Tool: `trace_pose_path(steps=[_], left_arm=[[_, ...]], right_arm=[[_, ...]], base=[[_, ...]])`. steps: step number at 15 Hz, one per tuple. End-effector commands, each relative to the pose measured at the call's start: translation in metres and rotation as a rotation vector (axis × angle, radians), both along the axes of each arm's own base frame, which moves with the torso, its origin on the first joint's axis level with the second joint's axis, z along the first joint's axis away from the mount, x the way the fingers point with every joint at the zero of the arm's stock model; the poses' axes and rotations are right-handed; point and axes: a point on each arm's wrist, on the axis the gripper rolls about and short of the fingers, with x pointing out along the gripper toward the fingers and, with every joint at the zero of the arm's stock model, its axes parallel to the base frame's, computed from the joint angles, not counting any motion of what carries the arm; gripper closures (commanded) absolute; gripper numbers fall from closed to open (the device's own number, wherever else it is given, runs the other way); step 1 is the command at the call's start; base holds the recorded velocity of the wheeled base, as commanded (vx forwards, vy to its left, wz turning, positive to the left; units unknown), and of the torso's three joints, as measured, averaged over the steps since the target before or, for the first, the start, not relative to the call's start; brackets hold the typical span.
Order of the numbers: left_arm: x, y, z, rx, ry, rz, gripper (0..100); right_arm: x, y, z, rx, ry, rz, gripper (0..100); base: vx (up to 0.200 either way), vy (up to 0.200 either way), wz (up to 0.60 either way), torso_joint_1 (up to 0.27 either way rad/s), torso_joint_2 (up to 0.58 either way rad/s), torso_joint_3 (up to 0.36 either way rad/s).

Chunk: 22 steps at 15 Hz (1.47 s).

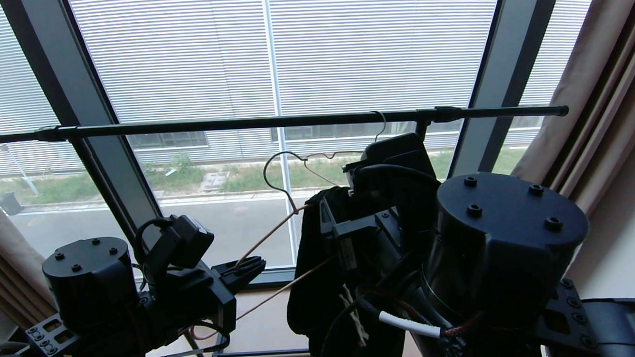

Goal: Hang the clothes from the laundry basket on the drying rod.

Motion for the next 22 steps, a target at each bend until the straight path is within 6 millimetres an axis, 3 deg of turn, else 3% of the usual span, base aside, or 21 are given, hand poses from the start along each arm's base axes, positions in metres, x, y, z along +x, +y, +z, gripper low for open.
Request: trace_pose_path(steps=[1, 6, 7, 12, 13, 15, 16, 18, 22], left_arm=[[0.002, 0.001, 0.003, -0.006, -0.013, 0.005, 100], [-0.001, 0.003, -0.001, 0.001, 0.002, 0.000, 100], [-0.003, 0.005, -0.002, -0.003, -0.006, 0.002, 100], [-0.010, 0.027, -0.007, -0.027, 0.004, -0.081, 100], [-0.011, 0.031, -0.009, -0.023, 0.013, -0.080, 100], [-0.013, 0.032, -0.011, -0.025, 0.025, -0.101, 100], [-0.015, 0.032, -0.012, -0.020, 0.028, -0.105, 100], [-0.016, 0.031, -0.014, -0.015, 0.034, -0.118, 100], [-0.019, 0.023, -0.010, -0.021, 0.015, -0.161, 100]], right_arm=[[-0.001, -0.002, -0.003, -0.008, 0.005, 0.002, 0], [-0.010, -0.018, 0.002, -0.007, 0.006, 0.050, 0], [-0.017, -0.032, 0.014, -0.014, -0.011, 0.108, 0], [-0.027, -0.104, 0.029, -0.317, -0.030, 0.352, 0], [-0.031, -0.124, 0.047, -0.361, 0.035, 0.457, 0], [-0.030, -0.144, 0.075, -0.403, 0.158, 0.616, 0], [-0.026, -0.149, 0.087, -0.435, 0.201, 0.713, 0], [-0.002, -0.150, 0.091, -0.554, 0.294, 0.848, 0], [0.041, -0.122, 0.067, -0.602, 0.430, 1.094, 0]], base=[[0.000, 0.000, 0.00, 0.000, 0.00, 0.000], [0.000, 0.000, 0.00, 0.000, 0.00, 0.000], [0.000, 0.000, 0.00, 0.000, 0.00, 0.000], [0.000, 0.000, 0.00, 0.000, 0.00, 0.000], [0.000, 0.000, 0.00, 0.000, 0.00, 0.000], [0.000, 0.000, 0.00, 0.000, 0.00, 0.000], [0.000, 0.000, 0.00, 0.000, 0.00, 0.000], [0.000, 0.000, 0.00, 0.000, 0.00, 0.000], [0.000, 0.000, 0.00, 0.000, 0.00, 0.000]])
